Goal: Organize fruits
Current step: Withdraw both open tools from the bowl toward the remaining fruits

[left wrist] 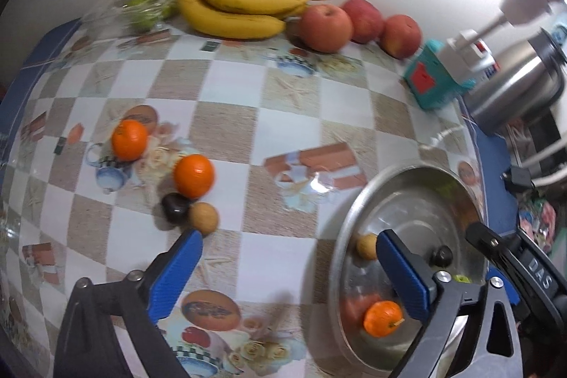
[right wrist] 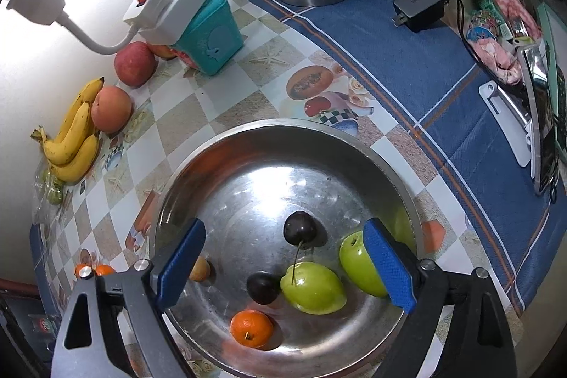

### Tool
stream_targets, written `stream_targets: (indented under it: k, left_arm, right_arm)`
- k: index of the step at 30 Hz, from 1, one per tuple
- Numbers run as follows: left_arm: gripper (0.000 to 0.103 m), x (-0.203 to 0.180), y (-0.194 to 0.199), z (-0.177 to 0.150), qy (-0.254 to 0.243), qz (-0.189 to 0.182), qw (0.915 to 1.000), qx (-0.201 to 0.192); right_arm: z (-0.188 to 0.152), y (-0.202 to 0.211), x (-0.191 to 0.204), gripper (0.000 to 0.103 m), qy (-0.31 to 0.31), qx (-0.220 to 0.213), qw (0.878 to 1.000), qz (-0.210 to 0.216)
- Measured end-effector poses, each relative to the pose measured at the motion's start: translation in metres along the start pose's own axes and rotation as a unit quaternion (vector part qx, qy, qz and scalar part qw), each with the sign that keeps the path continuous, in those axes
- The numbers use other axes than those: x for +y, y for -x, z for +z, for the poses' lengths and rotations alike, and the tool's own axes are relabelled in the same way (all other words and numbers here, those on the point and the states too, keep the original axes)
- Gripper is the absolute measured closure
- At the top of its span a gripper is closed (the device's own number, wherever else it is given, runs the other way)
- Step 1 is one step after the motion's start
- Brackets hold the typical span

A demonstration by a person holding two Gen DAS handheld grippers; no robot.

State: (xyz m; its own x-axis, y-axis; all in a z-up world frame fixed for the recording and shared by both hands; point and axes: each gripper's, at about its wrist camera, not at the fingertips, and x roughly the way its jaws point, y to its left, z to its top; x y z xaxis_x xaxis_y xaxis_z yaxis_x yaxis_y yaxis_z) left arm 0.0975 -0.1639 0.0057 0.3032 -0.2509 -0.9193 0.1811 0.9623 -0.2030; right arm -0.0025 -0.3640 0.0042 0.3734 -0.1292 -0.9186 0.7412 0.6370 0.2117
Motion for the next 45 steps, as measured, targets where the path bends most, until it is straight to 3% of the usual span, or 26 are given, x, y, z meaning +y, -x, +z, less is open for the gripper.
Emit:
stream_targets:
  k: [17, 36, 39, 45]
  left_arm:
    - [0.000, 0.041, 0.004, 0.009, 0.064, 0.028, 0.9975, -0.012]
    - [0.000, 0.047, 0.003, 0.009, 0.066, 0.030, 0.9973, -0.012]
    - [0.000, 0.047, 0.003, 0.009, 0.065, 0.031, 0.9973, -0.014]
    - [0.000, 0.042, 0.005, 0.009, 0.049, 0.038, 0.9978, -0.022]
  right_arm:
    - [-0.019, 0.002, 0.021, 0.012, 0.036, 0.010, 0.999, -0.012]
    - [-0.022, 0.003, 0.023, 0.012, 0.034, 0.008, 0.999, -0.016]
    - [-0.022, 0.002, 0.022, 0.000, 0.030, 0.011, 0.999, -0.013]
    - [-0.021, 0.002, 0.021, 0.000, 0.025, 0.013, 1.000, -0.008]
